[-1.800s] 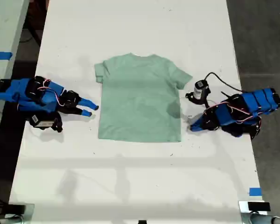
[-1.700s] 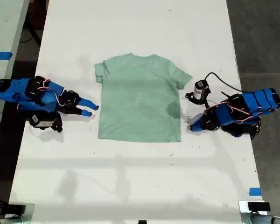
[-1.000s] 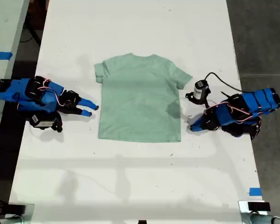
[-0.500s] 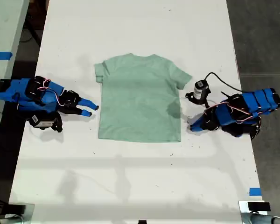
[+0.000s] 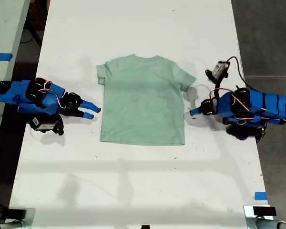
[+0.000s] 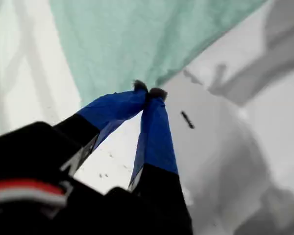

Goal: Fold t shirt

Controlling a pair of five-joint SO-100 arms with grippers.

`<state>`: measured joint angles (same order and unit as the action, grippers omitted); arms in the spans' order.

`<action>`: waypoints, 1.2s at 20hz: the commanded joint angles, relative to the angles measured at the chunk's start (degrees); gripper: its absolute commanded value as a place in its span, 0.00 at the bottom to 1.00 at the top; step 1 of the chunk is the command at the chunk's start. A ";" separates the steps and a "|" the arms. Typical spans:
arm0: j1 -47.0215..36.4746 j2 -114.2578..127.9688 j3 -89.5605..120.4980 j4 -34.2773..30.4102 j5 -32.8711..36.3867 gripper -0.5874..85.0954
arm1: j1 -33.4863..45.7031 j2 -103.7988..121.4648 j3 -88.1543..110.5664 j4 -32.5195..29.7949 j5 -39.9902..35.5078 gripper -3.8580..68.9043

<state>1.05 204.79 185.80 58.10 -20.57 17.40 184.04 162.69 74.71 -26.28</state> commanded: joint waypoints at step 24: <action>-0.70 0.53 2.64 0.18 0.35 0.22 | 41.48 -80.07 -37.62 -28.21 -6.86 0.08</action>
<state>1.05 204.79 185.80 58.10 -20.57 59.15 103.80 126.04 46.41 -33.57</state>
